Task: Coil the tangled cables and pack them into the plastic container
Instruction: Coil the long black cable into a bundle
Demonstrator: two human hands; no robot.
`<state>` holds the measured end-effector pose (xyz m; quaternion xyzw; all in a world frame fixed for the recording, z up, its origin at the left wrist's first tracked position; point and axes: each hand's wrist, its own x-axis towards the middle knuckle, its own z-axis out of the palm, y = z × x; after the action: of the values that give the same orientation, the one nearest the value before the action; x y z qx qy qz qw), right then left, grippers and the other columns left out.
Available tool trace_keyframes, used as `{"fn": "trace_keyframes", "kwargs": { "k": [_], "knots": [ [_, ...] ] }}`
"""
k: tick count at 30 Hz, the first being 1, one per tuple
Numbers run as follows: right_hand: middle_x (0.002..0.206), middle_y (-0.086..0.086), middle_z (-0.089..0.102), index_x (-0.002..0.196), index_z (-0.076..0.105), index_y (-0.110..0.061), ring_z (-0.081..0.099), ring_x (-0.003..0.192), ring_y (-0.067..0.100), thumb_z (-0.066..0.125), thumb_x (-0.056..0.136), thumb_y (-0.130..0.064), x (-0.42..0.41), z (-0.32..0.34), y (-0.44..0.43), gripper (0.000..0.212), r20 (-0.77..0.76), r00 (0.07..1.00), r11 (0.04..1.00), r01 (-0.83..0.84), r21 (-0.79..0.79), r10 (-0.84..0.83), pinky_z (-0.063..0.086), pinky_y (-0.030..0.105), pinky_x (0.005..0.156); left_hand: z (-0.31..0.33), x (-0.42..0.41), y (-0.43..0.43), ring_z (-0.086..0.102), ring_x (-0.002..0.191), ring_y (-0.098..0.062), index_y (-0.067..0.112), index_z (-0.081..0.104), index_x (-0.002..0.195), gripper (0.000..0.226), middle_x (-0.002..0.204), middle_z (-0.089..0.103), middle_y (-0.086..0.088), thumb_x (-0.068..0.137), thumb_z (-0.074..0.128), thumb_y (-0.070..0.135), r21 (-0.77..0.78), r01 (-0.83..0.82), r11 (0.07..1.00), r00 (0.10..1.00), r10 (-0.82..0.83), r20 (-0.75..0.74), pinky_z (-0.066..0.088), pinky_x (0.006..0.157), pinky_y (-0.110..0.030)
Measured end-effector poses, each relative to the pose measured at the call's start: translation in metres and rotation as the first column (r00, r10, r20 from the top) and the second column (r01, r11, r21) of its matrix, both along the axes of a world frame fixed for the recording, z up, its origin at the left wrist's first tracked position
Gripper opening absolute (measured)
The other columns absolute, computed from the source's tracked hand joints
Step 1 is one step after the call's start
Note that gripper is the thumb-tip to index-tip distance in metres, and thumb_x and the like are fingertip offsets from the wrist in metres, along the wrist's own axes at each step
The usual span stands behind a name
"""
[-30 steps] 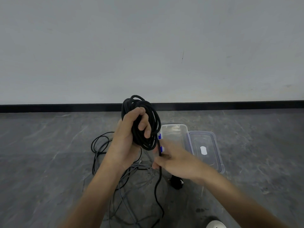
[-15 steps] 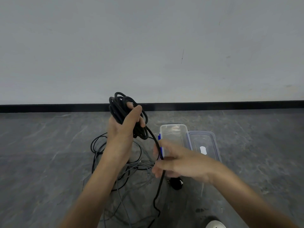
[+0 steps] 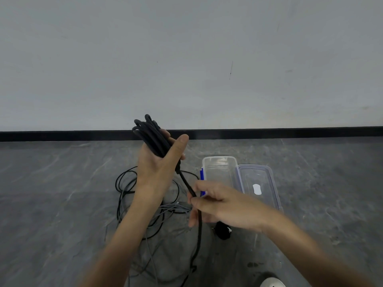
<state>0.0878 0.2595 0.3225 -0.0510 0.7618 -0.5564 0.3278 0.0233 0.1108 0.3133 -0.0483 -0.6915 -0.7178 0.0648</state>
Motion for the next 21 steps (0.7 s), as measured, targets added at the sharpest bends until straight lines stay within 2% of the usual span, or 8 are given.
{"fn": "trace_keyframes", "kwargs": {
  "k": [2,5,7,9,13,16,18,21],
  "knots": [
    [0.077,0.007,0.071,0.103,0.051,-0.022,0.068,0.082,0.020,0.042,0.103,-0.030,0.002,-0.001,-0.002,0.012,0.050,0.999,0.999,-0.020,-0.025,0.021,0.051,0.042,0.093,0.000,-0.001,-0.001,0.065,0.062,-0.004,0.018,0.056,0.094,0.038,0.068,0.064,0.008,0.074,0.071,0.047,-0.015,-0.005,1.000,1.000,0.005,-0.005,0.047,0.060,-0.009],
    [0.054,-0.011,0.045,0.123,0.050,-0.018,0.050,0.056,0.010,0.042,0.103,-0.029,0.001,0.000,-0.004,0.024,0.043,0.999,0.999,-0.012,-0.046,0.014,0.051,0.034,0.072,-0.002,-0.003,-0.001,0.064,0.063,-0.008,0.016,0.056,0.092,0.042,0.068,0.064,0.008,0.071,0.072,0.049,-0.065,-0.009,0.998,1.000,0.007,-0.024,0.049,0.062,-0.012],
    [0.054,-0.015,0.038,0.122,0.051,-0.008,0.039,0.051,0.003,0.041,0.103,-0.024,0.000,0.002,-0.006,0.027,-0.048,0.999,1.000,-0.003,-0.019,0.002,0.043,0.026,0.061,-0.005,-0.004,0.000,0.064,0.064,-0.010,0.013,0.056,0.093,0.049,0.069,0.065,0.006,0.067,0.073,0.051,-0.107,-0.013,0.994,1.000,0.010,-0.023,0.050,0.063,-0.016],
    [0.054,-0.015,0.041,0.112,0.054,-0.002,0.038,0.048,0.001,0.041,0.102,-0.019,0.001,0.003,-0.009,0.024,-0.172,0.984,0.998,0.045,0.031,-0.039,0.035,0.021,0.052,-0.009,-0.005,0.000,0.065,0.067,-0.012,0.020,0.056,0.091,0.051,0.070,0.065,0.008,0.060,0.073,0.058,-0.163,-0.029,0.986,1.000,0.029,0.000,0.053,0.068,-0.025],
    [0.062,0.001,0.050,0.089,0.056,-0.003,0.041,0.049,0.005,0.041,0.095,-0.007,0.005,0.003,-0.011,0.017,-0.361,0.926,0.979,0.164,0.121,-0.111,0.034,0.029,0.051,-0.012,-0.007,-0.003,0.067,0.069,-0.016,0.027,0.056,0.089,0.054,0.071,0.067,0.011,0.055,0.070,0.067,-0.234,-0.053,0.971,0.998,0.056,0.007,0.054,0.070,-0.033],
    [0.070,-0.001,0.062,0.085,0.058,-0.010,0.052,0.056,0.005,0.042,0.098,-0.011,0.006,0.002,-0.011,0.020,-0.367,0.929,0.968,0.138,0.210,-0.053,0.042,0.023,0.055,-0.014,-0.006,-0.002,0.067,0.072,-0.016,0.032,0.054,0.088,0.054,0.073,0.067,0.007,0.053,0.067,0.071,-0.305,-0.036,0.952,0.999,0.041,0.010,0.053,0.071,-0.030],
    [0.072,-0.003,0.064,0.090,0.056,-0.017,0.056,0.058,0.003,0.040,0.102,-0.017,0.007,0.001,-0.011,0.020,-0.334,0.942,0.971,0.118,0.208,-0.043,0.048,0.020,0.058,-0.014,-0.006,-0.001,0.066,0.072,-0.012,0.033,0.053,0.087,0.053,0.073,0.066,0.007,0.053,0.064,0.073,-0.374,-0.015,0.927,1.000,0.022,0.015,0.049,0.068,-0.022],
    [0.065,-0.006,0.061,0.107,0.052,-0.021,0.059,0.057,0.008,0.036,0.104,-0.020,0.009,-0.001,-0.010,0.017,-0.248,0.963,0.982,0.138,0.128,-0.104,0.058,0.029,0.063,-0.013,-0.007,-0.002,0.067,0.071,-0.012,0.033,0.054,0.087,0.055,0.073,0.067,0.004,0.055,0.060,0.076,-0.402,-0.022,0.915,0.999,0.034,0.023,0.048,0.068,-0.020]
  ]
}}
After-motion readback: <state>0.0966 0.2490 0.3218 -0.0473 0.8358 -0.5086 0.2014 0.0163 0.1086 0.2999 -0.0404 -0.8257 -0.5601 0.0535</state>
